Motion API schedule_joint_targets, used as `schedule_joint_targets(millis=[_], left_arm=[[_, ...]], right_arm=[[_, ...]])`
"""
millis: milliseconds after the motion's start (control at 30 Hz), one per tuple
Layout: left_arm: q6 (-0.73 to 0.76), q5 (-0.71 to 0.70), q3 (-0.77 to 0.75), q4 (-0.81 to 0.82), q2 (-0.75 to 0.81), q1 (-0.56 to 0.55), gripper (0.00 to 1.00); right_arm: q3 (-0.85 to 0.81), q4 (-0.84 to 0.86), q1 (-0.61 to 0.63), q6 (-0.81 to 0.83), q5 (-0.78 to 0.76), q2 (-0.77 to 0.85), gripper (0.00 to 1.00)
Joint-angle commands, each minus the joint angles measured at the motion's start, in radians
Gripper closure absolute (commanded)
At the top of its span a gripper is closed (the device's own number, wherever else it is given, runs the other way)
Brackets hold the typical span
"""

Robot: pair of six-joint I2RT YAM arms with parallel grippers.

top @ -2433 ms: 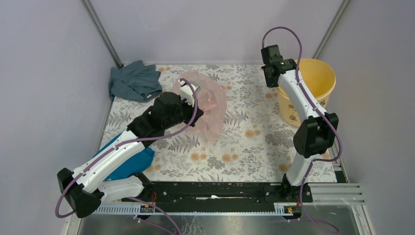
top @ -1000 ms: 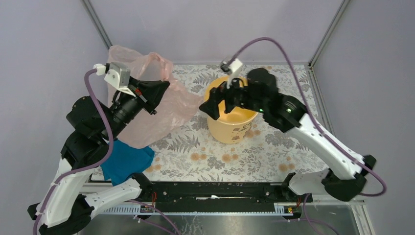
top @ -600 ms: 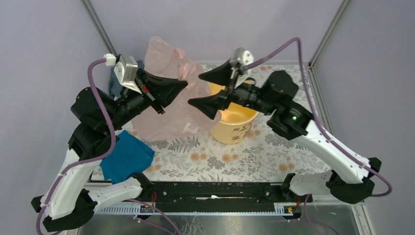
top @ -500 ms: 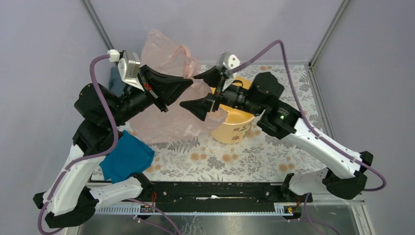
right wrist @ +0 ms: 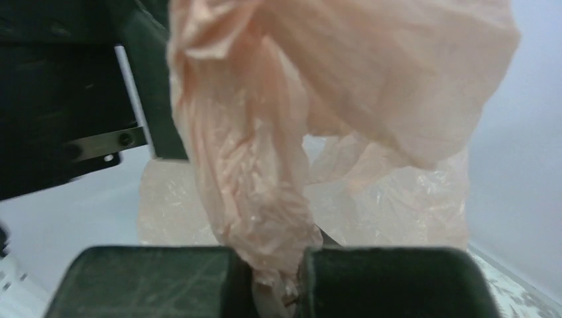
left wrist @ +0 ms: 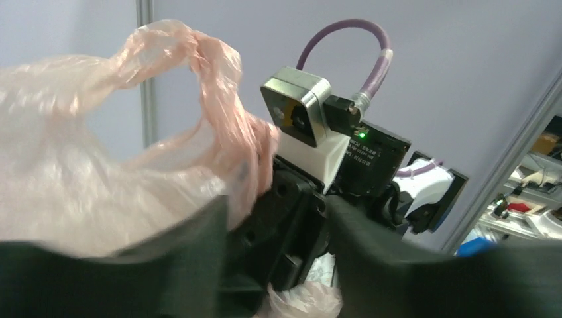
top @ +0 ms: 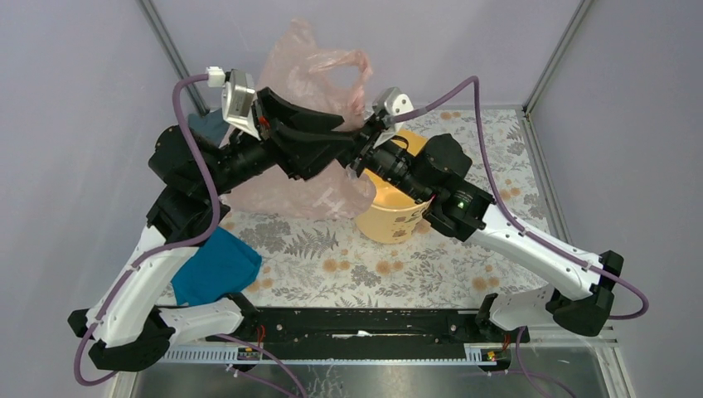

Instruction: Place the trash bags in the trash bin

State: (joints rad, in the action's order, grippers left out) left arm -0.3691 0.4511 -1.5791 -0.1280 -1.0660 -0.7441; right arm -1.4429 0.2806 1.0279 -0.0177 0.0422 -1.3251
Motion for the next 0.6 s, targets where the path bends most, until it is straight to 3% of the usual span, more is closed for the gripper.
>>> schedule_joint_targets(millis=[0, 33, 67, 233, 367, 500, 567], left_arm=[[0.007, -0.03, -0.041, 0.029, 0.053, -0.004, 0.18], [0.02, -0.049, -0.04, 0.015, 0.072, -0.004, 0.06], [0.036, -0.068, -0.036, 0.001, 0.09, -0.004, 0.02], [0.107, -0.207, 0.018, -0.068, 0.214, -0.004, 0.01], [0.128, -0.449, 0.105, -0.09, 0.291, -0.004, 0.01], [0.087, -0.726, 0.094, -0.201, 0.235, -0.004, 0.01], [0.076, -0.795, 0.083, -0.252, 0.18, -0.004, 0.01]], right_arm=[[-0.039, 0.051, -0.002, -0.018, -0.22, 0.042, 1.0], [-0.07, 0.004, -0.002, -0.028, -0.273, 0.039, 1.0], [-0.098, -0.042, -0.006, -0.041, -0.304, 0.038, 1.0], [-0.182, -0.281, -0.027, -0.083, -0.423, 0.065, 1.0], [-0.19, -0.454, -0.098, -0.144, -0.393, 0.122, 1.0], [-0.156, -0.524, -0.108, -0.102, -0.436, 0.204, 1.0], [-0.121, -0.552, -0.126, -0.094, -0.461, 0.233, 1.0]])
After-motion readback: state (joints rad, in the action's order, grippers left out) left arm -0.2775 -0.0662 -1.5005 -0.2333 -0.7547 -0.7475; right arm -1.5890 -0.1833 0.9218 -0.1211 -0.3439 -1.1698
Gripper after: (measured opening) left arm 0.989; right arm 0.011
